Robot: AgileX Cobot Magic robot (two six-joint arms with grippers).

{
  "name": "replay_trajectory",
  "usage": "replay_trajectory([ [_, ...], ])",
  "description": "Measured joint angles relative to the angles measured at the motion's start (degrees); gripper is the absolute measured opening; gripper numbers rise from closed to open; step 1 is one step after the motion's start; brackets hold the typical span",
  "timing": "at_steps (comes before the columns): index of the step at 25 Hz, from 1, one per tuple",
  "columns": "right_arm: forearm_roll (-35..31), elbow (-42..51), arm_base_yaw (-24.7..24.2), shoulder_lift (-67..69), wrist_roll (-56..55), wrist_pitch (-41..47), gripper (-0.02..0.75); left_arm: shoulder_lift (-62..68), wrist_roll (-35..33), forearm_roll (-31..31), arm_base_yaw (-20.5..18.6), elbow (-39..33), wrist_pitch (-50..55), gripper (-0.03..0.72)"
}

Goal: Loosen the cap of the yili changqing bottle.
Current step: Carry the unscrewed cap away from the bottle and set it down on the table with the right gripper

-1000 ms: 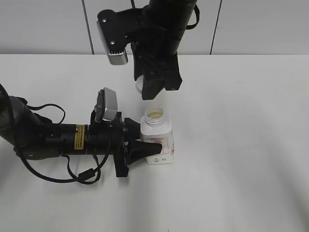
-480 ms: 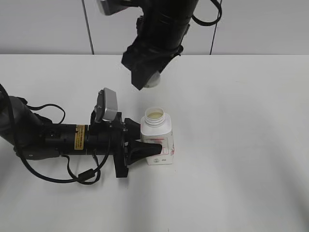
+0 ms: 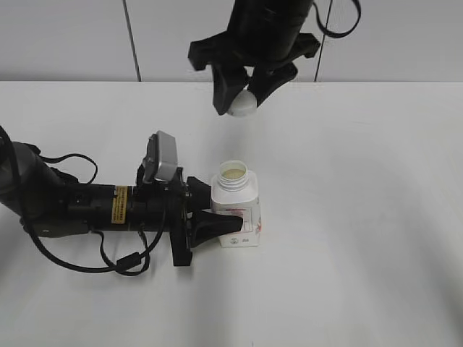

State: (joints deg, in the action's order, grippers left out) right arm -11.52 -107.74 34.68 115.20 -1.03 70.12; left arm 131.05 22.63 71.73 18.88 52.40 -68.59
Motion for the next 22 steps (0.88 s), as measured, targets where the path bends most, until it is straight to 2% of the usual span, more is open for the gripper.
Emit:
replay_trajectory([
  [5,0.3,2.5,-5.6,-3.9,-0.1,0.0,0.389,-1.2,-2.1,0.8,0.1,0.0,2.2,0.321],
  [12,2.1,14.3,-13.9,-9.9,1.0,0.0,0.389,-1.7,-5.8,0.2,0.1,0.0,3.0,0.319],
  [17,3.2,25.5,-15.2,-13.4,1.0,-2.4,0.389,-1.7,-8.0,-2.6,0.1,0.0,3.5,0.319],
  [22,4.1,35.9,-15.2,-13.2,1.0,-12.5,0.388,-1.7,-8.2,-2.9,0.1,0.0,3.5,0.319],
])
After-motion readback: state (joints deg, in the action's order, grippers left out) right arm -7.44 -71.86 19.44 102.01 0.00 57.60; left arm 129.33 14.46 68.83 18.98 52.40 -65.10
